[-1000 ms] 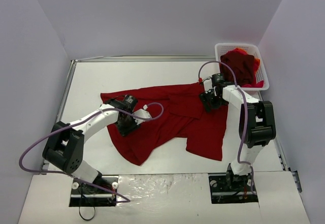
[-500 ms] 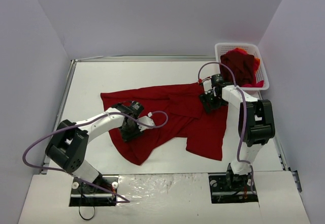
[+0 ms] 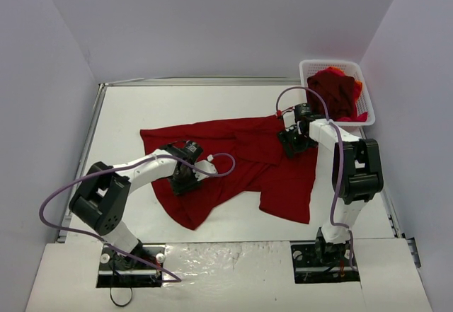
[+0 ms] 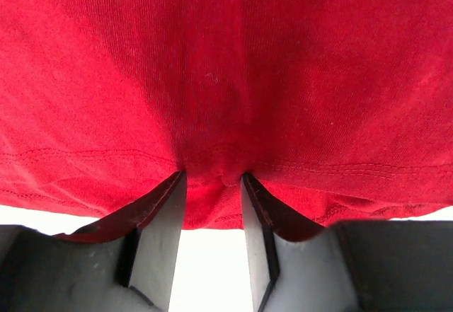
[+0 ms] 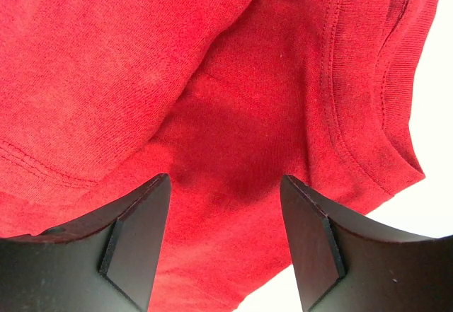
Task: Fold and stack the t-shirts
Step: Flatten out the tshirt
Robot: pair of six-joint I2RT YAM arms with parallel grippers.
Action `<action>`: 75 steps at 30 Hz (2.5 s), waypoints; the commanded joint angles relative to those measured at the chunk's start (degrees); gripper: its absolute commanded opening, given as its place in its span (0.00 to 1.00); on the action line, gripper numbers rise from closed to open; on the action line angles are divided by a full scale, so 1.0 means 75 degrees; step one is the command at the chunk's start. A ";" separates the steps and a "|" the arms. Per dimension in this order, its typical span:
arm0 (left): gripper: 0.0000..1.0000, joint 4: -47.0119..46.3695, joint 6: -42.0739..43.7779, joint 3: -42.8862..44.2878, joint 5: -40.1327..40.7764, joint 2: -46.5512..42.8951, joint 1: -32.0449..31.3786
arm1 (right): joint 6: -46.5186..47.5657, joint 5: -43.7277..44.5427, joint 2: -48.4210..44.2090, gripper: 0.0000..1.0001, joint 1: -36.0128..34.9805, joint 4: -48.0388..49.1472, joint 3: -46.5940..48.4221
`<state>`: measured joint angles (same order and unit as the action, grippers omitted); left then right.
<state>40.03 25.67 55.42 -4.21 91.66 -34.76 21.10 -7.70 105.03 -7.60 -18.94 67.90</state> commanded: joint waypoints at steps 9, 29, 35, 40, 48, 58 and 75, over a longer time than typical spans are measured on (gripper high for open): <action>0.11 0.0041 -0.0071 0.0228 -0.0002 0.0225 -0.0017 | 0.0034 0.0207 0.0152 0.59 -0.0065 -0.0135 -0.0076; 0.02 0.0803 -0.0177 0.0556 -0.0236 -0.0513 -0.0017 | 0.0057 0.0289 0.0187 0.59 -0.0077 -0.0147 -0.0088; 0.02 0.0791 -0.0177 0.0556 -0.0212 -0.0573 -0.0029 | 0.0046 0.0301 0.0164 0.59 -0.0089 -0.0158 -0.0088; 0.10 0.0862 -0.0165 0.0638 -0.0294 -0.0455 -0.0017 | 0.0046 0.0312 0.0152 0.59 -0.0089 -0.0158 -0.0100; 0.14 0.0815 -0.0165 0.0580 -0.0365 -0.0374 -0.0017 | 0.0057 0.0347 0.0187 0.59 -0.0089 -0.0147 -0.0100; 0.18 0.0815 -0.0153 0.0580 -0.0482 -0.0245 -0.0052 | 0.0093 0.0418 0.0222 0.59 -0.0089 -0.0135 -0.0123; 0.06 0.0616 -0.0177 0.0439 -0.0295 -0.0139 -0.0111 | 0.0093 0.0430 0.0281 0.59 -0.0089 -0.0158 -0.0147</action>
<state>44.01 24.64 57.76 -6.81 91.00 -35.31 21.19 -5.74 106.19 -7.97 -18.57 67.37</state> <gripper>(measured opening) 0.066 0.588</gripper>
